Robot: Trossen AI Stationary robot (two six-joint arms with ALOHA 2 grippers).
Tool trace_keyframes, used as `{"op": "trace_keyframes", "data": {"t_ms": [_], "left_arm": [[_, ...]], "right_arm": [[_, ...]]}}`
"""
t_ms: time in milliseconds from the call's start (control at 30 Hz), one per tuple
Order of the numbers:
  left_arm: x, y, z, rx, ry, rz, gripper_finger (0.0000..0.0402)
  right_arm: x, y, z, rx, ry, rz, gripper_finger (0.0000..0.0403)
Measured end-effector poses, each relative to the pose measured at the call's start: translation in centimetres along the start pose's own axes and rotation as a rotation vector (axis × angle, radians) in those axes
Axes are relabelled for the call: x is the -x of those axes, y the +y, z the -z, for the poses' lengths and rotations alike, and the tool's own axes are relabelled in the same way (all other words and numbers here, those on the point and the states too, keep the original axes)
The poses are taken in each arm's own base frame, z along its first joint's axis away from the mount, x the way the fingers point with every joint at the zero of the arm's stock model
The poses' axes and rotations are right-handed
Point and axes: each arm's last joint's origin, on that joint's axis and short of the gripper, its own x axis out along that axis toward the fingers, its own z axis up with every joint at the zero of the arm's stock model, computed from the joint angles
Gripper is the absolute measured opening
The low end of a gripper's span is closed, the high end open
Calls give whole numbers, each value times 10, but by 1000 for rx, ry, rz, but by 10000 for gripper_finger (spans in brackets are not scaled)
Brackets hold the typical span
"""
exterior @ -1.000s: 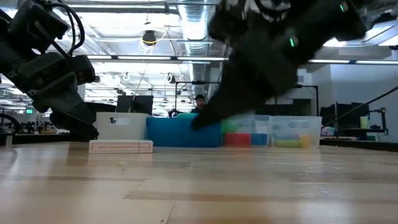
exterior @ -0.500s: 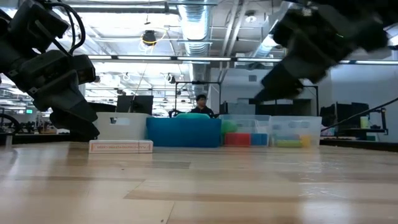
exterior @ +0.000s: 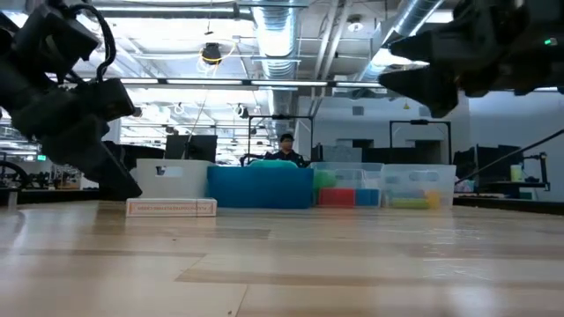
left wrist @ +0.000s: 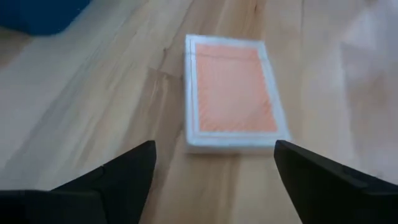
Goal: Pick & Place Toys
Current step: Put the orange playing card into the white bin
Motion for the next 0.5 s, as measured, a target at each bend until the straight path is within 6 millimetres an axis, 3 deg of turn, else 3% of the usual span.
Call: {"op": "trace_keyframes", "data": {"t_ms": [267,500], "left_arm": [[-9,5,14,-108,129,-85,373],[-13,1,10,-70,59,-67,395]], "right_arm": [[-24,-15,21,3,72,104,269],[-30,-25,38,-42,91,112,269]]}}
